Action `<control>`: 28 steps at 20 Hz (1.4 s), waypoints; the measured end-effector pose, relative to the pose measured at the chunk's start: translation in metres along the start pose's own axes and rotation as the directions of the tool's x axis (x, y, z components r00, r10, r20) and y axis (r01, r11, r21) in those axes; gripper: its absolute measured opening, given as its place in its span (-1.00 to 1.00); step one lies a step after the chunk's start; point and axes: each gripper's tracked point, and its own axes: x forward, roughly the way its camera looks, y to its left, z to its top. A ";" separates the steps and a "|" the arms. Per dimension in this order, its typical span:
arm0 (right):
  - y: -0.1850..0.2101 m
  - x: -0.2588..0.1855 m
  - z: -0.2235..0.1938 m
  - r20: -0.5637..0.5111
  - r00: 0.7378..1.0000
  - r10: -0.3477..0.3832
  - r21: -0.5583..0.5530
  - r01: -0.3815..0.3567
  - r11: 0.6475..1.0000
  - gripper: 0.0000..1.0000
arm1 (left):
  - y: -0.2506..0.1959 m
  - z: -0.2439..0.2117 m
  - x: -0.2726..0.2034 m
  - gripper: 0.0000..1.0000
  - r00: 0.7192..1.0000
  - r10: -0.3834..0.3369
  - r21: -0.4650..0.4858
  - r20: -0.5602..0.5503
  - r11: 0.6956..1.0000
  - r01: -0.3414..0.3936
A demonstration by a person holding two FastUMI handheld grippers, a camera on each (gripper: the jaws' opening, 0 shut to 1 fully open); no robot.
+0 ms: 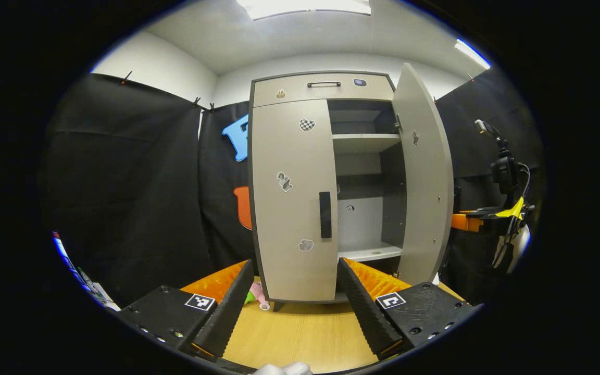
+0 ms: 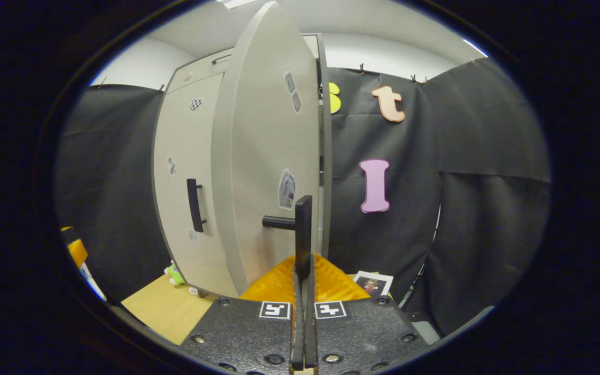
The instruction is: Open the right door of the double-door shoe cabinet with the right hand, and open the left door with the left hand.
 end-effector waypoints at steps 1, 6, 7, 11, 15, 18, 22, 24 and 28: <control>-0.006 0.000 0.000 0.006 1.000 0.005 -0.003 -0.005 1.000 -0.93 | -0.007 0.001 -0.001 0.93 1.000 0.004 0.004 -0.002 1.000 -0.004; -0.031 0.002 0.000 0.016 1.000 0.020 0.020 -0.020 1.000 -0.93 | -0.032 0.001 -0.008 0.93 0.999 0.034 0.011 -0.011 0.999 -0.034; -0.035 0.002 0.001 0.013 0.999 0.029 0.027 -0.029 0.999 -0.93 | -0.033 0.002 -0.009 0.93 0.999 0.048 0.010 -0.011 0.999 -0.048; -0.036 0.003 0.000 0.015 0.998 0.062 0.041 -0.063 0.997 -0.93 | -0.040 0.000 -0.017 0.93 0.995 0.100 0.019 -0.026 0.995 -0.099; -0.043 0.000 0.003 0.013 0.996 0.090 0.041 -0.091 0.995 -0.89 | -0.035 0.004 -0.027 0.93 0.986 0.166 0.057 -0.018 0.985 -0.165; -0.050 -0.011 0.009 0.033 0.995 0.092 0.024 -0.093 0.995 -0.78 | -0.030 0.006 -0.028 0.92 0.983 0.181 0.054 -0.017 0.982 -0.180; -0.064 -0.041 0.029 0.111 0.993 0.039 -0.031 -0.036 0.999 -0.07 | -0.014 0.008 -0.015 0.92 0.986 0.166 0.040 -0.010 0.985 -0.165; -0.066 -0.060 0.040 0.154 0.988 -0.008 -0.083 0.021 0.996 0.62 | -0.004 0.008 0.002 0.92 0.990 0.141 0.033 -0.008 0.990 -0.140; -0.028 -0.088 0.039 0.169 0.985 -0.028 -0.051 0.037 0.998 0.91 | 0.015 0.005 0.037 0.92 0.997 0.080 0.020 -0.008 0.997 -0.080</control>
